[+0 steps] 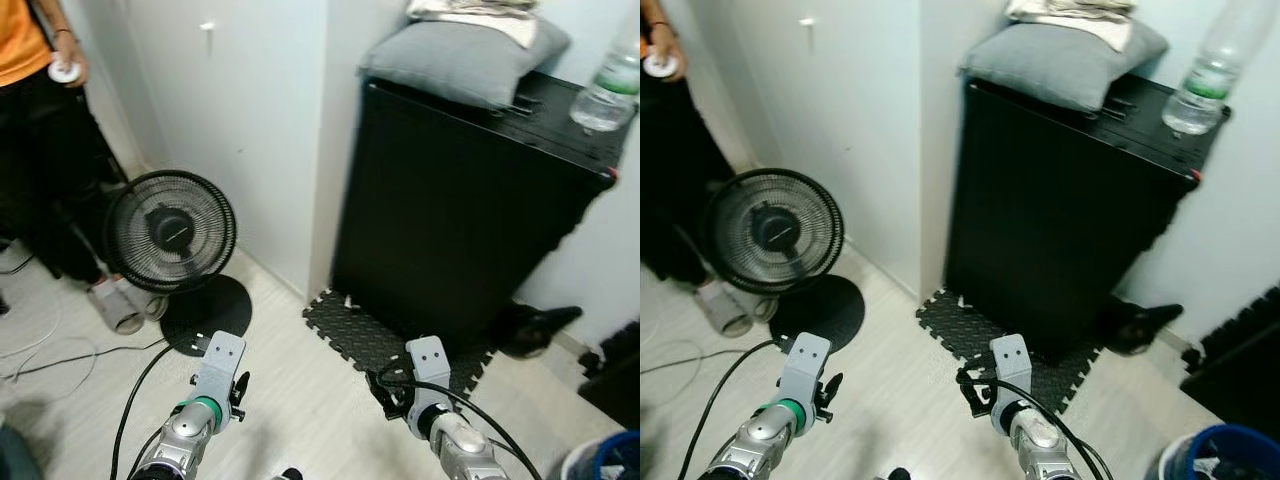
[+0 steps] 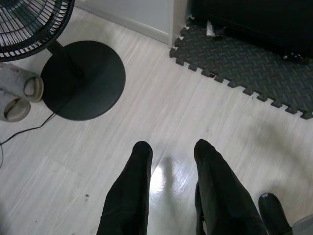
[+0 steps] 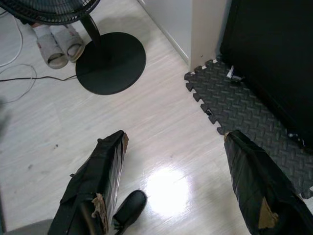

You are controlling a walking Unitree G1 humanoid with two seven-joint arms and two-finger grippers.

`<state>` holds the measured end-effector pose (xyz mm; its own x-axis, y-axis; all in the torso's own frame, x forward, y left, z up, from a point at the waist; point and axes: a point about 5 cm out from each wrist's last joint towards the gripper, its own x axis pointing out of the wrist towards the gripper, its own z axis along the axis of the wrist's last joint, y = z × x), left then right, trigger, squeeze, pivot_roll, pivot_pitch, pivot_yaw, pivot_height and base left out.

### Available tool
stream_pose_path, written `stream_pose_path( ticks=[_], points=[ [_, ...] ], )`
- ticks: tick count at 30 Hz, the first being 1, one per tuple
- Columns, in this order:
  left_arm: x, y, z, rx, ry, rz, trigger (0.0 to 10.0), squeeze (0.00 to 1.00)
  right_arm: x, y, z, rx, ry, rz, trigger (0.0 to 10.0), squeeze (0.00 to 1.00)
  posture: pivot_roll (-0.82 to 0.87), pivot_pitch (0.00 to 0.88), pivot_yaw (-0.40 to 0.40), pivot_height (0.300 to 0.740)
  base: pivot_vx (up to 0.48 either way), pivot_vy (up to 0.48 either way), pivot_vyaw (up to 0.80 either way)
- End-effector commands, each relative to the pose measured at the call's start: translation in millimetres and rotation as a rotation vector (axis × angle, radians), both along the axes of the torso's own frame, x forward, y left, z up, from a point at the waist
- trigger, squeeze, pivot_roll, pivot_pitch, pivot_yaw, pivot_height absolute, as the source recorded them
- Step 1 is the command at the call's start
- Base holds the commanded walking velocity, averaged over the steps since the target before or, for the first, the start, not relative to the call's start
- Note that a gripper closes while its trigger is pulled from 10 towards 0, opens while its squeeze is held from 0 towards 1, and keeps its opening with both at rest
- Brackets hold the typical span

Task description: Clean up the room

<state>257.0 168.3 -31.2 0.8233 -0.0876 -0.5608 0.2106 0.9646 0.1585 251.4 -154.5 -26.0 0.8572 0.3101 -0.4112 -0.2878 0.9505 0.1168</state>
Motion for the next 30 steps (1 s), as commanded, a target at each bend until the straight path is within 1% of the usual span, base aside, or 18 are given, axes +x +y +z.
stream_pose_path(
  ticks=[1,15,21,26,30],
  points=[
    [-4.2,-0.2,-3.6,0.005,0.018,-0.007,10.0,0.00,-4.9,-0.9,-4.4,0.008,0.025,-0.008,10.0,0.00,0.04,0.000,0.015,0.740,0.000,0.000,0.80],
    [-4.2,-0.4,-3.4,0.008,0.018,-0.014,10.0,0.00,-5.1,-0.8,-4.6,0.015,0.027,-0.016,10.0,0.00,0.04,0.000,0.016,0.740,0.000,0.000,0.80],
    [-3.8,-0.1,-3.3,0.011,0.018,-0.015,10.0,0.00,-4.3,-2.6,-3.6,0.039,0.020,-0.045,10.0,0.00,0.04,0.000,0.018,0.740,0.000,0.000,0.00],
    [-3.6,-0.1,-3.2,0.010,0.019,-0.015,10.0,0.00,-3.9,-2.3,-2.8,0.043,0.012,-0.042,10.0,0.00,0.04,0.000,0.019,0.740,0.000,0.000,0.00],
    [-3.6,-0.1,-3.0,0.006,0.017,-0.012,10.0,0.00,-4.5,-2.4,-4.8,0.014,0.034,-0.030,10.0,0.00,0.04,0.000,0.019,0.740,0.000,0.000,0.00]
  ],
)
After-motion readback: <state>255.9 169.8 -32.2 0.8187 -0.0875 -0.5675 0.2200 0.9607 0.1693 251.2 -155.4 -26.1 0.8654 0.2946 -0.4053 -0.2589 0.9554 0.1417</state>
